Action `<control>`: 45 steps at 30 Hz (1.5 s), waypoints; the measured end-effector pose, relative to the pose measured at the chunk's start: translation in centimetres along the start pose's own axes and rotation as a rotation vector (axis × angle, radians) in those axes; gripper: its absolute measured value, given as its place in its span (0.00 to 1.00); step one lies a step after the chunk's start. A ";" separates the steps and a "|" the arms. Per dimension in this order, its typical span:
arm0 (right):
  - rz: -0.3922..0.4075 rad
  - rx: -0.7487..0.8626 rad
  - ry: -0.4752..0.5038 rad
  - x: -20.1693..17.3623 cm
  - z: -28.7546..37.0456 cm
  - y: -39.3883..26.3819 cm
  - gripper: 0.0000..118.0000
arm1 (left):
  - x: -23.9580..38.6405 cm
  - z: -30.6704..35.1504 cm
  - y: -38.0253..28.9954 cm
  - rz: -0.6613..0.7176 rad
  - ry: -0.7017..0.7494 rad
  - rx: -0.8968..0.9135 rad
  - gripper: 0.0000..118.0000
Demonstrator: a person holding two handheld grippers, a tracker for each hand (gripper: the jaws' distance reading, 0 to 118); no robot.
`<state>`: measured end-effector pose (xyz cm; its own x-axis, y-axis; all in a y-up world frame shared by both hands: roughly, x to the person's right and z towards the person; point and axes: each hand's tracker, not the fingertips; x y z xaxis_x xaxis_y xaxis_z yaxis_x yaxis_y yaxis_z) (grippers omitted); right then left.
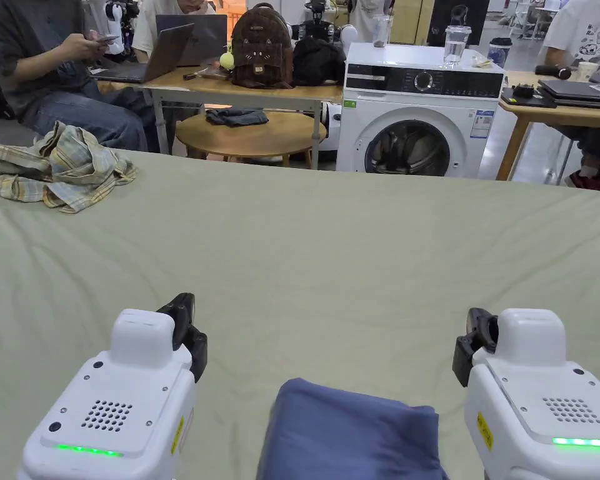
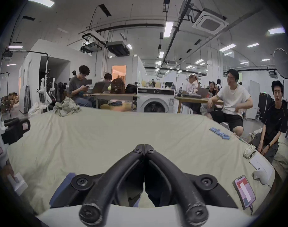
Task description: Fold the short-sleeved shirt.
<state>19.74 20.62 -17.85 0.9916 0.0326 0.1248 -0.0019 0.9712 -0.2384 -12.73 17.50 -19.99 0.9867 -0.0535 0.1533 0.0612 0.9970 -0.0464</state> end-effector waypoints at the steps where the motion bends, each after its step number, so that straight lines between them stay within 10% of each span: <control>1: 0.012 -0.047 0.013 -0.2 0.3 -0.3 0.00 | -0.1 0.2 0.1 0.002 0.005 0.005 0.00; 12: -0.008 -0.592 0.091 -2.8 -4.7 -10.2 0.00 | -0.3 -0.1 0.1 0.054 0.009 -0.084 0.00; 21: -0.007 -0.593 0.093 -2.6 -4.9 -10.0 0.00 | -2.6 -3.5 -1.8 0.249 -0.306 -0.597 0.00; 27: 0.006 -0.596 0.103 -2.6 -4.9 -9.9 0.00 | -6.6 -8.0 -5.6 0.697 -0.677 -0.857 0.63; 37: 0.004 -0.581 0.101 -2.5 -4.7 -10.1 0.00 | -1.1 -14.1 -10.7 0.868 -1.030 -1.122 0.63; 38: 0.000 -0.577 0.102 -2.4 -4.6 -10.1 0.00 | -1.0 -14.2 -10.7 0.865 -1.036 -1.107 0.59; 40: -0.007 -0.569 0.104 -2.3 -4.4 -10.2 0.00 | -0.8 -14.1 -10.9 0.843 -1.006 -1.060 0.16; 45: -0.016 -0.526 0.122 -2.1 -3.8 -10.4 0.00 | -1.0 -11.1 -11.2 0.909 -0.918 -1.043 0.14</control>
<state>18.13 9.58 -19.25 0.9989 -0.0389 0.0272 0.0469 0.7207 -0.6917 -12.71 5.76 -30.59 0.3656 0.9126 0.1829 -0.0062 0.1988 -0.9800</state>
